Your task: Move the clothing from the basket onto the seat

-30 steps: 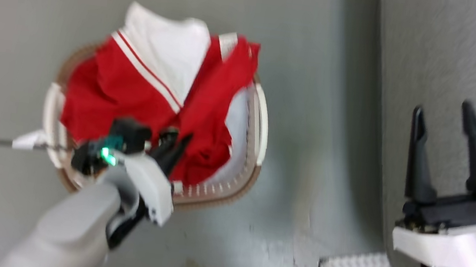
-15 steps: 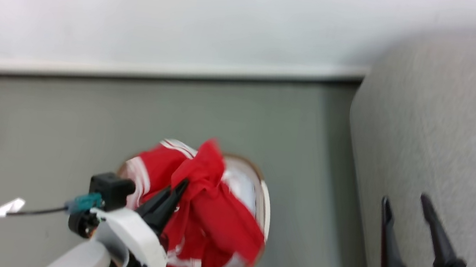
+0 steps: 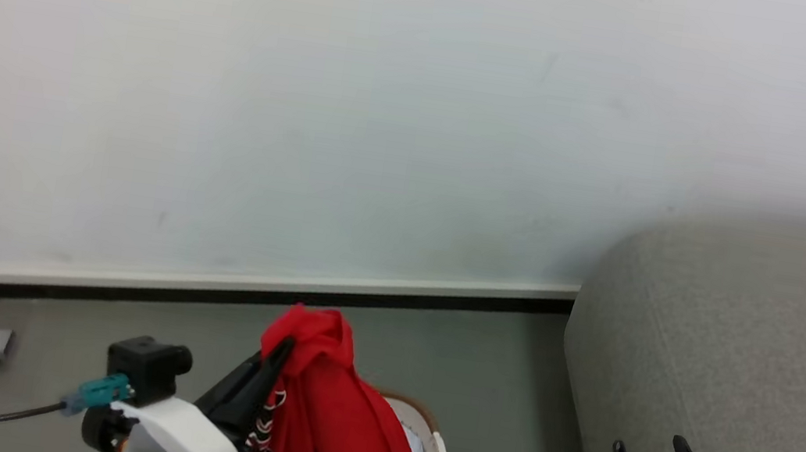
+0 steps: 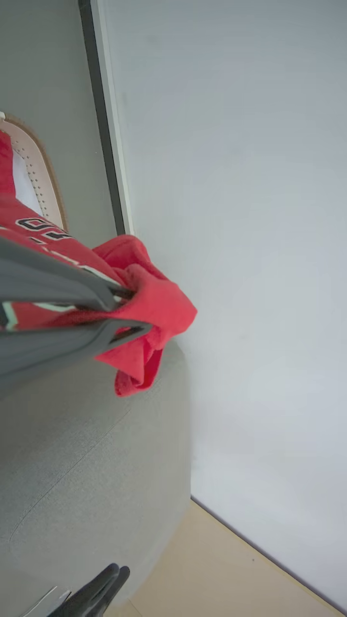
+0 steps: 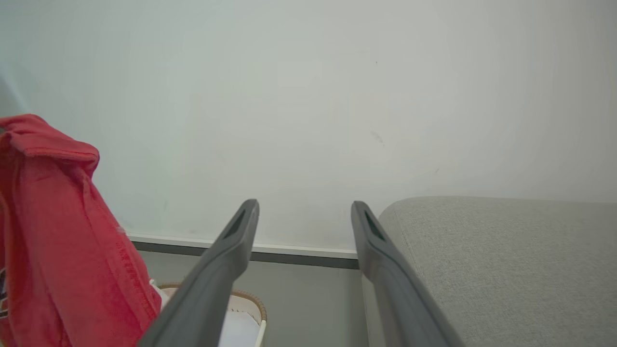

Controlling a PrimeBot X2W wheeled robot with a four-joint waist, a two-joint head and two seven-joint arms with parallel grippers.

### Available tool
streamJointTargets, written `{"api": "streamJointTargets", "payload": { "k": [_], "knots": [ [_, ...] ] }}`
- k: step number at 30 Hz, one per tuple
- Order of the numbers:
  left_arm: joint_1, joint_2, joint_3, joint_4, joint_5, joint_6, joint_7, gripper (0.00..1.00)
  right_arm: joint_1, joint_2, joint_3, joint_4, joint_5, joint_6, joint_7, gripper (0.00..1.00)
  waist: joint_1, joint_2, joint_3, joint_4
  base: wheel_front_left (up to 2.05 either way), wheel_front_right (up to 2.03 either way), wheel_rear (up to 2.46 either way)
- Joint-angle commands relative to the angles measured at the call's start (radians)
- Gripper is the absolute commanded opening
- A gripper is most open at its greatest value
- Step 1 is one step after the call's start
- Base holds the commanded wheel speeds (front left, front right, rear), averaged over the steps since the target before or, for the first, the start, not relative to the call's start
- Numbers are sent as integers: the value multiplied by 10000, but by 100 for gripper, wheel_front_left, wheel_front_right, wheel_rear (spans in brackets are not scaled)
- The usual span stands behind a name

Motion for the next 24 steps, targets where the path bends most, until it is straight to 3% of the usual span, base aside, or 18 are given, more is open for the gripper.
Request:
{"api": "streamJointTargets", "payload": {
  "k": [1,6,14,24],
  "knots": [
    [189,198,78,-351,-130,152,93,0,147,-20,35,-13,52,-21,7,100,5,-1,-264,-130,0,0,0],
    [405,498,184,-1099,-168,487,307,0,87,-19,173,-70,91,-21,6,100,5,-1,-286,-212,0,0,0],
    [392,604,126,-1686,-91,653,476,0,-155,-19,455,-157,-139,-21,6,100,5,-1,-220,-178,0,0,0],
    [69,587,-5,-2073,6,623,687,0,-1359,-447,1944,-40,-174,-21,7,100,5,-1,-210,-191,0,0,0]
  ]
}}
